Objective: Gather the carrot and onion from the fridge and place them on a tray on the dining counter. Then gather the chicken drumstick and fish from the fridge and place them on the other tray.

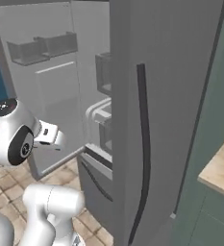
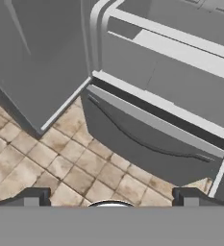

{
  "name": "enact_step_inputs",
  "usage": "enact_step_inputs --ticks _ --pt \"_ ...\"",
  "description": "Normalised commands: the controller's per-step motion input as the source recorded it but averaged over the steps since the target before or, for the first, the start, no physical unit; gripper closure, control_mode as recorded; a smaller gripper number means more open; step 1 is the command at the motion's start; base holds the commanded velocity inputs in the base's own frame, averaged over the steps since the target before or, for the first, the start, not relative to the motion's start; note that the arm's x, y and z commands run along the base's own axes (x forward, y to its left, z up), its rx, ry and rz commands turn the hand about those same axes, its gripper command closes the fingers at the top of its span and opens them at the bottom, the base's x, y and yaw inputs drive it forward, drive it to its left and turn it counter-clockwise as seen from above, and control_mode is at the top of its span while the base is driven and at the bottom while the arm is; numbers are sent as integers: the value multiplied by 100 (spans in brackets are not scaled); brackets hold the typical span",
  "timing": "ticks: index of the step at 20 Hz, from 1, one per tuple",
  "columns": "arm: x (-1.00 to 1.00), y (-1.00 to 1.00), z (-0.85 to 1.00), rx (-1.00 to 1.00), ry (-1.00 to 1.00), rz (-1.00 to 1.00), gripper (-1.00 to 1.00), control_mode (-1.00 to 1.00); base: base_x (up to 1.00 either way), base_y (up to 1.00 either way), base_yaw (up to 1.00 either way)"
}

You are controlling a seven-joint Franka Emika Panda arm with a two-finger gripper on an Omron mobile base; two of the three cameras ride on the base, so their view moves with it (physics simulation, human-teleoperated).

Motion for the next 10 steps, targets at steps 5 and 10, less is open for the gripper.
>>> enact_step_inputs --ticks 5,10 --pt "0 0 0 0 0 0 -100 100 17 46 -45" --pt "0 0 0 0 0 0 -100 100 19 45 -47"
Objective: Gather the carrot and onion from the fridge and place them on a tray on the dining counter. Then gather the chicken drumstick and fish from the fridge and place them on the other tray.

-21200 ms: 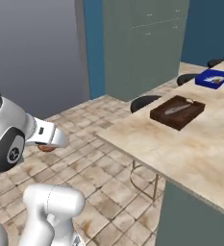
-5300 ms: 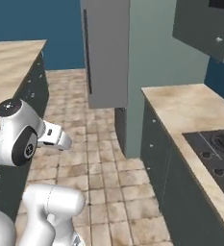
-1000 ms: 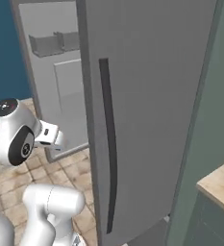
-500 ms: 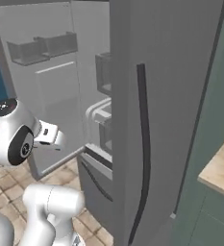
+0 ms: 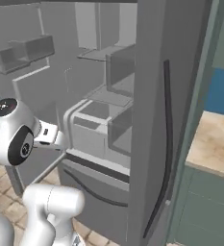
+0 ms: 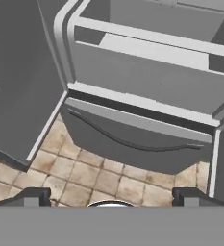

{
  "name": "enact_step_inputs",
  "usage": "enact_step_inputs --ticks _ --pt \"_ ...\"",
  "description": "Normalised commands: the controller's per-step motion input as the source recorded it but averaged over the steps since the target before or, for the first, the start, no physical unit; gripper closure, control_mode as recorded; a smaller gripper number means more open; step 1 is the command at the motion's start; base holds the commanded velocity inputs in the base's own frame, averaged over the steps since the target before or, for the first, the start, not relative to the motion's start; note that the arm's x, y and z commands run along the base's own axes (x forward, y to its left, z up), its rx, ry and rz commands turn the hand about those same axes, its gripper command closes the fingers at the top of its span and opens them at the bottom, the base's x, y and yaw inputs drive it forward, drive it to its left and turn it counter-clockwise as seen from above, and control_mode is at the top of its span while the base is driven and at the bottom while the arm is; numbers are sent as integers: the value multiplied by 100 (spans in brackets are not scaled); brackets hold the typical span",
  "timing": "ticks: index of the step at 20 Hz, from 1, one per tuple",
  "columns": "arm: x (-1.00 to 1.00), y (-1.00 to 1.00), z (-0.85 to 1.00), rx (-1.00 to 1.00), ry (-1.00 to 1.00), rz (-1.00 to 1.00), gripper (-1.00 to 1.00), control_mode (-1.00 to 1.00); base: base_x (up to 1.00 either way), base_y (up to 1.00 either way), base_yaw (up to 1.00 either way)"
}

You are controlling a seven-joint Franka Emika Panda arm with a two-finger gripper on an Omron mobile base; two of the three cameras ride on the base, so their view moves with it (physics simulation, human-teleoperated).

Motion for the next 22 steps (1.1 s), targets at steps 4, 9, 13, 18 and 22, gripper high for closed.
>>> enact_step_inputs --ticks 4,9,13,18,22 --pt "0 0 0 0 0 0 -100 100 24 42 -48" --pt "0 0 0 0 0 0 -100 100 36 28 -46" --pt "0 0 0 0 0 0 -100 100 50 29 -41" --pt "0 0 0 0 0 0 -100 100 61 24 -27" --pt "0 0 0 0 0 0 -100 100 58 7 -14"
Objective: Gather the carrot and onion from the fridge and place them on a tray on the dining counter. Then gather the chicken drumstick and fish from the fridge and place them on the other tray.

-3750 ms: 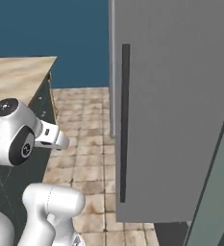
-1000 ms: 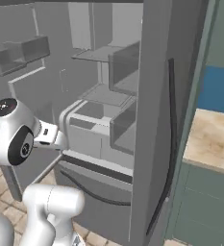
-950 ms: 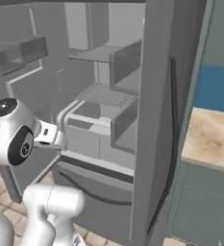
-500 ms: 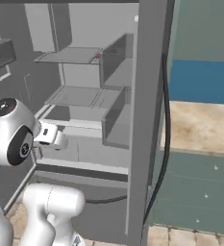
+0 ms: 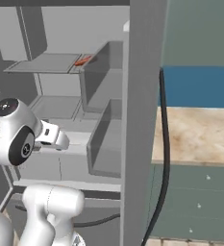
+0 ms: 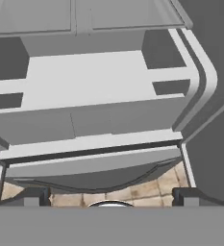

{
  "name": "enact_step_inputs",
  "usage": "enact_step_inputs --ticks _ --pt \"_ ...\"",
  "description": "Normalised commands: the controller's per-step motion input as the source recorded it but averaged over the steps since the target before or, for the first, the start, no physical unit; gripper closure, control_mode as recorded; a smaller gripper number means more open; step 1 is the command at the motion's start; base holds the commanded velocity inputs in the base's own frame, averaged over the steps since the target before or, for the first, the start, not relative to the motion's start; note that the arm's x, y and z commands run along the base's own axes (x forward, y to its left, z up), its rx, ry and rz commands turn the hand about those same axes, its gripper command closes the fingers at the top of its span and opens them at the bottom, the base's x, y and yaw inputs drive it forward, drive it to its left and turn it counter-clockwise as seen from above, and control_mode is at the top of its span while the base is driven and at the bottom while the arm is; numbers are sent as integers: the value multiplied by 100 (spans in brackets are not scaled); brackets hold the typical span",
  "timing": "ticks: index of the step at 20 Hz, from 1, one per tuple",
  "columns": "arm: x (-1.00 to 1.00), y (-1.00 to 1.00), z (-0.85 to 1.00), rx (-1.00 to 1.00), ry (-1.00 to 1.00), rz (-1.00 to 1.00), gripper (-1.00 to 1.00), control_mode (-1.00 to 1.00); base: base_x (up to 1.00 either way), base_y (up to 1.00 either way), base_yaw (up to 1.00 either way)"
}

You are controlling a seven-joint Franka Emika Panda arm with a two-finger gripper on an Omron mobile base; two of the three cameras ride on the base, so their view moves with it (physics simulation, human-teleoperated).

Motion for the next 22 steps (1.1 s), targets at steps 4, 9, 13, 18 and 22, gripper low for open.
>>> enact_step_inputs --ticks 4,9,13,18,22 --pt "0 0 0 0 0 0 -100 100 73 20 -8" --pt "0 0 0 0 0 0 -100 100 68 20 -1" --pt "39 14 39 0 -9 0 -100 -100 11 7 0" --pt "53 6 84 0 -13 0 -100 -100 0 0 0" --pt "63 3 92 0 -11 0 -100 -100 0 0 0"
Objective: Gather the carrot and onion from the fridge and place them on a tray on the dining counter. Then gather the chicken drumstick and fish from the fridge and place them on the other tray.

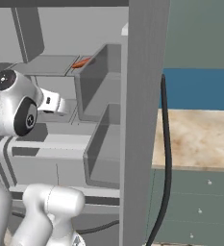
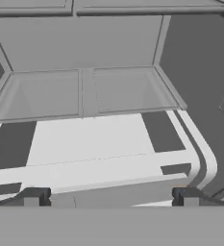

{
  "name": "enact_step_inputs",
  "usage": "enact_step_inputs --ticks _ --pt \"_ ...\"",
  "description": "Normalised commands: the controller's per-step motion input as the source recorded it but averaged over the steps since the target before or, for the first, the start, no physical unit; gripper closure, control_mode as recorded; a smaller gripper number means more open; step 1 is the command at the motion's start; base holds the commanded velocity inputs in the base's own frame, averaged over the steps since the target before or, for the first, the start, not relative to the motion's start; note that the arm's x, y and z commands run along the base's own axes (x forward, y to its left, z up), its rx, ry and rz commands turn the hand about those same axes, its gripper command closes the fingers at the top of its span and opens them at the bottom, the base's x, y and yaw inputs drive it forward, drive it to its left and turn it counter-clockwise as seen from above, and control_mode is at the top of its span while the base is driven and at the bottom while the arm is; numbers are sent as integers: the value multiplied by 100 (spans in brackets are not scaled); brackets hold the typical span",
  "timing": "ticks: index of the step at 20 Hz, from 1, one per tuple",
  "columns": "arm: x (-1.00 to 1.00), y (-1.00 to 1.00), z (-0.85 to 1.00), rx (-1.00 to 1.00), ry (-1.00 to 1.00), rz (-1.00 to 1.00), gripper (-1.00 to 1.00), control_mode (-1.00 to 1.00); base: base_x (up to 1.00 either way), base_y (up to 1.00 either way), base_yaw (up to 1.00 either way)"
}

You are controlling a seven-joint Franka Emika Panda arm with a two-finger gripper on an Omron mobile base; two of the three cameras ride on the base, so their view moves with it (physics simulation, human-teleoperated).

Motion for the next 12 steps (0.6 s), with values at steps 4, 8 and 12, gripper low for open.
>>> enact_step_inputs --ticks 4,8,12 --pt "42 29 69 -1 -17 -5 -100 -100 0 0 0" --pt "53 24 60 0 -12 -9 -100 -100 0 0 0" --pt "73 12 45 0 -4 -4 -100 -100 0 0 0"
